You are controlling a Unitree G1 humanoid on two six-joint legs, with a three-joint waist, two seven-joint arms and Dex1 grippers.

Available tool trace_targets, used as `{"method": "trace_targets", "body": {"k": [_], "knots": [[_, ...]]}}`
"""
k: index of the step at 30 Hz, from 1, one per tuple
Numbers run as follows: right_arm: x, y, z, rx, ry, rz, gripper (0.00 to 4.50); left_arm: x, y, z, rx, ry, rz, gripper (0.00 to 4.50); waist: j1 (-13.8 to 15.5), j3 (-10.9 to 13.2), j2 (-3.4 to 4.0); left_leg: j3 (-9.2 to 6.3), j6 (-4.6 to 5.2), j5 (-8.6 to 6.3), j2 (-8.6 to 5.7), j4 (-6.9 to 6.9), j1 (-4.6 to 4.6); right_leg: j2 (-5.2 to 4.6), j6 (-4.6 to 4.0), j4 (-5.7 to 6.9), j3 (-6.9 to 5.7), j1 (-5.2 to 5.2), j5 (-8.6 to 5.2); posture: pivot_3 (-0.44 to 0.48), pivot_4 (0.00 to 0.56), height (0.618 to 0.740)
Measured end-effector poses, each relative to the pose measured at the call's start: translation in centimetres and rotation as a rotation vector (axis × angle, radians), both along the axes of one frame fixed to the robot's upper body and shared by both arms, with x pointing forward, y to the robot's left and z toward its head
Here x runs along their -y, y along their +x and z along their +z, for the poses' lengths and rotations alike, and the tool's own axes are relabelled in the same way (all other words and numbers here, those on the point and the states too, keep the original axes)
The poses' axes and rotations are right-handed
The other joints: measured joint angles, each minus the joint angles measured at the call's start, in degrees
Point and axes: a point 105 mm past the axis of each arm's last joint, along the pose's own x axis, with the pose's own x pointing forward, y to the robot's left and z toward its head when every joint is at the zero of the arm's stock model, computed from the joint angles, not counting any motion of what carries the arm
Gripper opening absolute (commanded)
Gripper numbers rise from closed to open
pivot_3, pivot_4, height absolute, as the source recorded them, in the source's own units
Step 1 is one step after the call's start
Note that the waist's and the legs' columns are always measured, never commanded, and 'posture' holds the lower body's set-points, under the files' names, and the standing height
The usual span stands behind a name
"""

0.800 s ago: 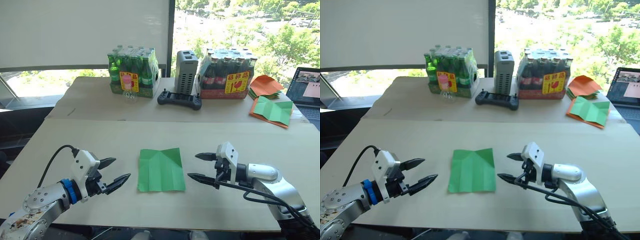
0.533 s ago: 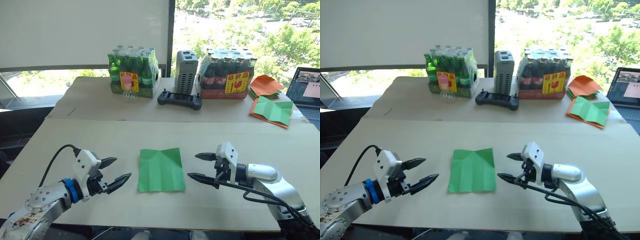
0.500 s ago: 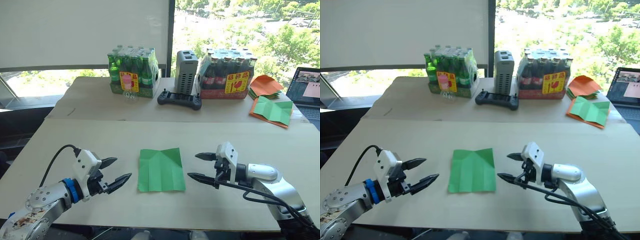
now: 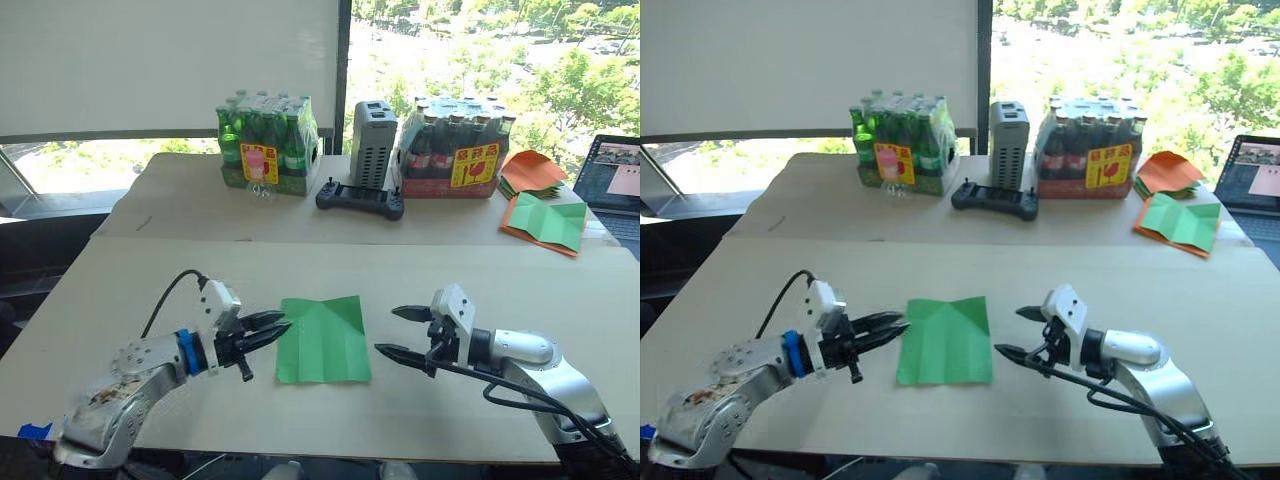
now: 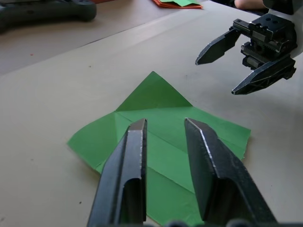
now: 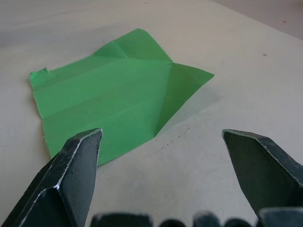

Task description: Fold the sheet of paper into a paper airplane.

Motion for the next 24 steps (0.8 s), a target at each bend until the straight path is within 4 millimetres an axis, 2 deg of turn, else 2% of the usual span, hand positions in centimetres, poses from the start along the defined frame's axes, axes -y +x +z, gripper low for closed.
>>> {"method": "trace_targets", "body": {"k": [4, 9, 13, 17, 21, 24], "knots": [[-0.1, -0.5, -0.3, -0.013, -0.004, -0.019, 4.5, 1.1, 1.2, -2.2, -0.016, 0.062, -0.057, 0.03, 0.05, 0.0, 0.0, -0.01, 0.0, 0.0, -0.01, 0.01, 0.0, -0.02, 0.01, 0.0, -0.01, 0.01, 0.0, 0.0, 0.15, 0.675], [-0.1, -1.6, -0.5, -0.039, -0.011, -0.02, 4.5, 1.0, 1.4, -5.5, -0.089, 0.138, -0.073, 0.03, -0.09, 0.0, 0.0, -0.01, 0.0, 0.0, -0.01, 0.01, 0.0, -0.02, 0.02, 0.0, -0.01, -0.02, 0.01, 0.0, 0.15, 0.675], [-0.8, -3.0, 0.1, -0.054, -0.01, 0.019, 4.5, 0.9, 1.5, -6.0, -0.068, 0.167, -0.093, 0.03, 0.01, -0.01, -0.01, -0.02, 0.01, 0.0, -0.01, 0.03, 0.01, -0.03, 0.02, -0.01, -0.01, 0.01, 0.01, 0.0, 0.15, 0.675], [-1.5, -4.3, 0.3, -0.068, -0.025, 0.06, 3.33, 1.0, 1.5, -6.1, -0.053, 0.179, -0.117, 0.0, 0.06, -0.01, -0.01, -0.03, 0.04, -0.02, -0.02, 0.02, 0.11, -0.06, 0.02, -0.03, -0.02, 0.12, 0.01, 0.0, 0.15, 0.675], [-2.6, -6.1, -0.5, -0.144, -0.028, 0.117, 1.93, 1.0, 1.5, -6.3, -0.051, 0.177, -0.129, 0.0, 0.09, -0.01, -0.01, -0.08, 0.09, -0.05, 0.01, -0.01, 0.32, -0.04, 0.03, -0.13, -0.09, 0.44, 0.01, 0.0, 0.15, 0.675], [-3.8, -7.4, -1.9, -0.207, -0.039, 0.157, 0.96, 1.3, 1.6, -6.3, -0.055, 0.175, -0.148, 0.0, 0.1, -0.01, -0.01, -0.16, 0.15, -0.08, 0.0, 0.0, 0.42, -0.05, 0.03, -0.27, -0.21, 0.67, 0.01, 0.0, 0.15, 0.675]]}}
